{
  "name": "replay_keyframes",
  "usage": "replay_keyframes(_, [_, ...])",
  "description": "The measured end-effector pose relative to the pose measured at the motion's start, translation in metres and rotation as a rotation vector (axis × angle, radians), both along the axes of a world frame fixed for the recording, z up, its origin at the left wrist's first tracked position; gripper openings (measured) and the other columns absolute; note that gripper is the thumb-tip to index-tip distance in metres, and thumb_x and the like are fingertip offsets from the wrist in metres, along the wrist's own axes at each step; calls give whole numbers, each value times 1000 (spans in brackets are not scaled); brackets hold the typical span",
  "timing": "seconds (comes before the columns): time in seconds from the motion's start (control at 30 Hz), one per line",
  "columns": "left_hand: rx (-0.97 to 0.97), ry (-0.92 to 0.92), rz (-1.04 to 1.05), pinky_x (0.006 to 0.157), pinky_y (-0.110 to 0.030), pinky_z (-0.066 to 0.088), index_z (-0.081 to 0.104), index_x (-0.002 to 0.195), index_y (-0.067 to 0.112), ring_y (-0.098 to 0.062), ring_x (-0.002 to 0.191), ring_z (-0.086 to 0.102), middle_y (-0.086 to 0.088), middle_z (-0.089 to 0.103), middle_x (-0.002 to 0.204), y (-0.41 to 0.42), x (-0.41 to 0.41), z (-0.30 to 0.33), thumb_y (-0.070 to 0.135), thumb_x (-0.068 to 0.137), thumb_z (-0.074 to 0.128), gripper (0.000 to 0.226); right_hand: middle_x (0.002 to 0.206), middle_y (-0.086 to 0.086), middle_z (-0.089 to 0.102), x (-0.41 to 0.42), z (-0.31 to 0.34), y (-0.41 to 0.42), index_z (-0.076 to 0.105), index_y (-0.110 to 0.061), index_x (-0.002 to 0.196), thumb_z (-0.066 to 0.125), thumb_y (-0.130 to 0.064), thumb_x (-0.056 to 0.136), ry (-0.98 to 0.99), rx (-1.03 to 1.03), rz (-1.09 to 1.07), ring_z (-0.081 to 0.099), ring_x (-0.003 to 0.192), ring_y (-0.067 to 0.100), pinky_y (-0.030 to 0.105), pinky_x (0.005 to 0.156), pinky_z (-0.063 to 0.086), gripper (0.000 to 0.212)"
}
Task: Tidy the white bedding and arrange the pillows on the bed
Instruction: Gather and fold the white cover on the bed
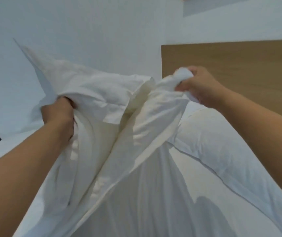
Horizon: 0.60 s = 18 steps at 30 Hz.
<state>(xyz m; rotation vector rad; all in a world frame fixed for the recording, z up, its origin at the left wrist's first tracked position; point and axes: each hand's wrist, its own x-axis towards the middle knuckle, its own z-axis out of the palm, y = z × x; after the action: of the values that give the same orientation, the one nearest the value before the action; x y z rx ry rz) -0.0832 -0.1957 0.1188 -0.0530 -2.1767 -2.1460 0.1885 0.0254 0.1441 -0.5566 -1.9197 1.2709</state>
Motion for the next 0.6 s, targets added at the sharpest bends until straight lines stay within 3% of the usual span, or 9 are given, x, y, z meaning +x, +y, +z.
replay_keyframes(0.07, [-320,95,-66,88,-36,49,60,111,8,-26,96,61,-7,65,110,-14,14,-23,36,72,58,49,84,11,63,21,-41,17,66,0,87,72,-8,58,-341,-42,-103,55,79,21,32,68,43,30])
replay_keyframes(0.13, [-663,132,-181,81,-37,48,59,100,5,-35,93,62,-17,65,100,-24,38,-59,35,77,58,38,97,16,64,53,-100,26,65,2,93,71,-14,69,-771,-70,-252,55,83,25,31,71,41,30])
replay_keyframes(0.23, [-930,222,-433,78,-37,51,61,91,13,-34,89,65,-9,68,92,-23,90,-106,44,76,55,35,91,14,61,91,-157,15,62,-4,90,67,-24,78,-1134,-222,-255,53,72,24,29,68,41,24])
replay_keyframes(0.33, [-1032,498,-564,72,-31,47,66,91,23,-28,86,66,-1,70,89,-1,130,-128,54,84,47,37,80,7,54,97,-154,15,56,-13,85,60,-23,91,-1164,-309,-163,49,64,20,29,58,42,12])
replay_keyframes(0.43, [-1097,835,-616,67,-30,46,72,76,18,-26,78,66,-2,69,76,23,166,-136,61,79,30,60,100,11,57,94,-136,22,55,-13,102,61,-25,91,-1204,-282,-137,57,79,26,36,71,48,18])
replay_keyframes(0.53, [-1119,1094,-745,85,-48,49,76,94,16,-32,101,63,-6,69,102,40,183,-158,48,81,39,50,123,15,54,92,-151,32,57,-7,116,54,-19,93,-1341,111,-262,55,110,33,38,89,45,27])
replay_keyframes(0.6, [-1025,1017,-803,92,-49,46,74,103,18,-31,104,61,-1,66,112,42,186,-166,45,85,34,52,118,15,56,87,-169,34,60,-5,110,49,-16,89,-1043,256,-501,56,103,32,35,83,45,26])
